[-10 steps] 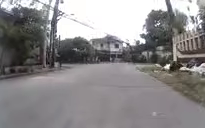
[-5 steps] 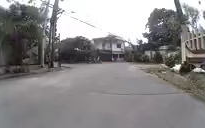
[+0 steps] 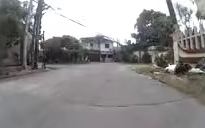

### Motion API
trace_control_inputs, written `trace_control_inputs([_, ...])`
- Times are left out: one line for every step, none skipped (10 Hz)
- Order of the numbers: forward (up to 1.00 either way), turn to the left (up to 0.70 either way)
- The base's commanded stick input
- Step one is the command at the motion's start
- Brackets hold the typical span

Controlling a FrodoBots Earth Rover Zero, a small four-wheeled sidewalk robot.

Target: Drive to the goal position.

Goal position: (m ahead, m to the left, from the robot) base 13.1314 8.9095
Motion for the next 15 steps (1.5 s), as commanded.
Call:
trace_control_inputs([1.00,0.03])
trace_control_inputs([1.00,0.03])
trace_control_inputs([1.00,0.03])
trace_control_inputs([1.00,0.03])
trace_control_inputs([1.00,0.03])
trace_control_inputs([1.00,0.03])
trace_control_inputs([1.00,0.03])
trace_control_inputs([1.00,0.03])
trace_control_inputs([1.00,0.03])
trace_control_inputs([1.00,0.03])
trace_control_inputs([1.00,0.03])
trace_control_inputs([1.00,0.03])
trace_control_inputs([1.00,0.03])
trace_control_inputs([1.00,0.03])
trace_control_inputs([1.00,0.03])
